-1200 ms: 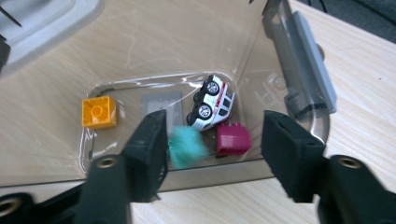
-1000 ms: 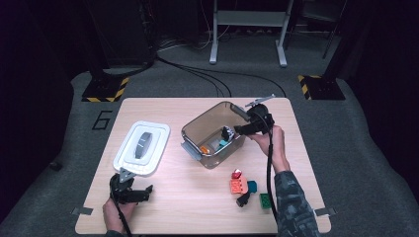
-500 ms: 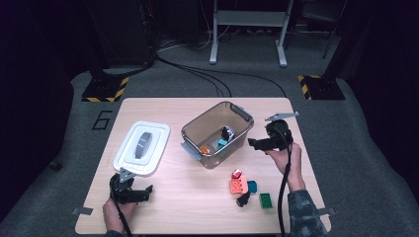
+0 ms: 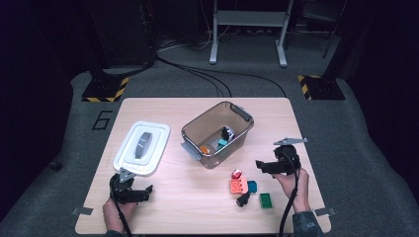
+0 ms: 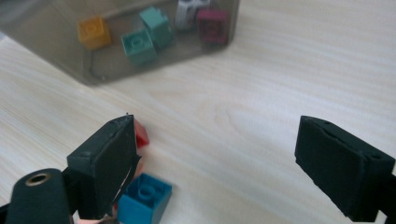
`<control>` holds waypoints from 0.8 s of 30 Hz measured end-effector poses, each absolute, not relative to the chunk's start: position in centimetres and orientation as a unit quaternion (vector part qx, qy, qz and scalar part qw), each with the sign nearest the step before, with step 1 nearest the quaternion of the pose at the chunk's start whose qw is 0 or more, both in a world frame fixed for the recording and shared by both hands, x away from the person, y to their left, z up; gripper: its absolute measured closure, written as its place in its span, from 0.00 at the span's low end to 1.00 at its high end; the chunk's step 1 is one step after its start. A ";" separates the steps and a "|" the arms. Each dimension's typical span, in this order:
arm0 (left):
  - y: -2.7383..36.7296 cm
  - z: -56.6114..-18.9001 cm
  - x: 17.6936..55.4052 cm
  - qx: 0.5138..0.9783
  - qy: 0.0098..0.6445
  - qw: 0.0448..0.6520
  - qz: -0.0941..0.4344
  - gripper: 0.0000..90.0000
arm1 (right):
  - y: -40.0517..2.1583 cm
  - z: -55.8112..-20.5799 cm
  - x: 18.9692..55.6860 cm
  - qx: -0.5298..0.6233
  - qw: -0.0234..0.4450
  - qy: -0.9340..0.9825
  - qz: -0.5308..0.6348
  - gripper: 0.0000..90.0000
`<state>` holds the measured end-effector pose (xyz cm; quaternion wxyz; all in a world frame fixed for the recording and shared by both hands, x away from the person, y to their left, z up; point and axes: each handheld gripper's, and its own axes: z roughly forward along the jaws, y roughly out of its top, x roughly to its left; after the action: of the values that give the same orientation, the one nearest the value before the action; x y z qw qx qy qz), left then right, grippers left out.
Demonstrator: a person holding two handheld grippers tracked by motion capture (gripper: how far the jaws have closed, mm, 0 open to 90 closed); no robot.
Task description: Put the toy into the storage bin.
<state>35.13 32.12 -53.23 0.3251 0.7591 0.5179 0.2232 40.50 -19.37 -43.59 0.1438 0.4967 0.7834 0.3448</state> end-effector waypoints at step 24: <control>32.1 -53.3 35.2 0.757 0.519 0.327 0.223 0.00 | -19.0 -49.3 33.0 0.532 0.120 0.779 0.311 0.25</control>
<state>35.18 32.10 -53.25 0.3272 0.7574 0.5191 0.2233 32.96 -19.03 -49.29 0.1196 0.5316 0.7785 0.3115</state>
